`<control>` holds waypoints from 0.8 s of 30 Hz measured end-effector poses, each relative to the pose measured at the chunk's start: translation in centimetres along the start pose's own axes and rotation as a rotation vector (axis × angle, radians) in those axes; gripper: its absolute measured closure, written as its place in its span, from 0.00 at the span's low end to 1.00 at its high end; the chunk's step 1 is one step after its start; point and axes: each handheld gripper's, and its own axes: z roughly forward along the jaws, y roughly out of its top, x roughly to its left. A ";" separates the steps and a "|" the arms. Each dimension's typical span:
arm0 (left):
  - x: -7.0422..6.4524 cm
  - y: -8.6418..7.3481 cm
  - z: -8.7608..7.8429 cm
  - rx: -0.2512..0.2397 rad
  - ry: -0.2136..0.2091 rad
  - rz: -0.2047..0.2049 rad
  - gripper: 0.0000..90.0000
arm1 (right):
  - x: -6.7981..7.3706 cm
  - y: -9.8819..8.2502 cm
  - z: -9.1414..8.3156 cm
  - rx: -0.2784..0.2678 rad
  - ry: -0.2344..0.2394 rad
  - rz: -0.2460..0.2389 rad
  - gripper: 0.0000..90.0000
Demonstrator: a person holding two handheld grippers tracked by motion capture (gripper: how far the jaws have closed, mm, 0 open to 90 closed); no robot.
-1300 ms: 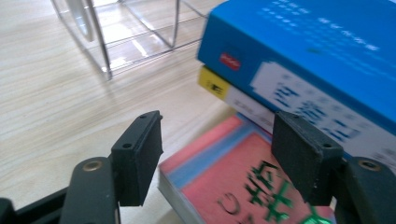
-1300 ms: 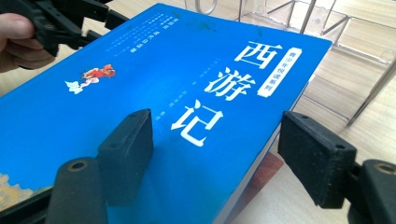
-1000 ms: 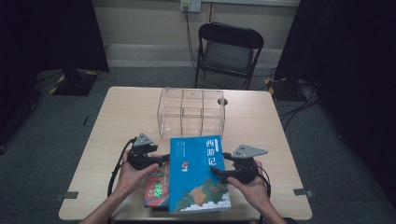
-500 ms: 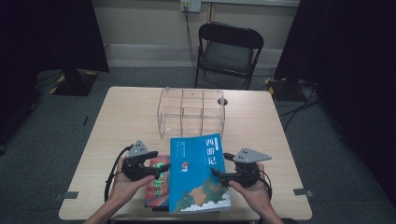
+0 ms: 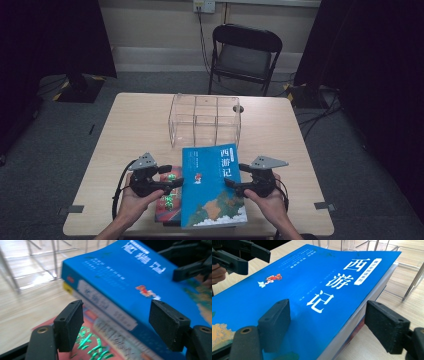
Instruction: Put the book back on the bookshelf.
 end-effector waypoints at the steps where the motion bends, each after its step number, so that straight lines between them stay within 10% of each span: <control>1: -0.3 0.1 0.2 0.006 -0.004 0.013 0.31 | 0.1 -0.1 0.0 -0.001 -0.004 -0.003 0.23; 24: -1.2 -0.1 2.4 0.003 -0.038 0.038 0.22 | 0.0 -0.3 0.6 0.049 0.053 0.124 0.14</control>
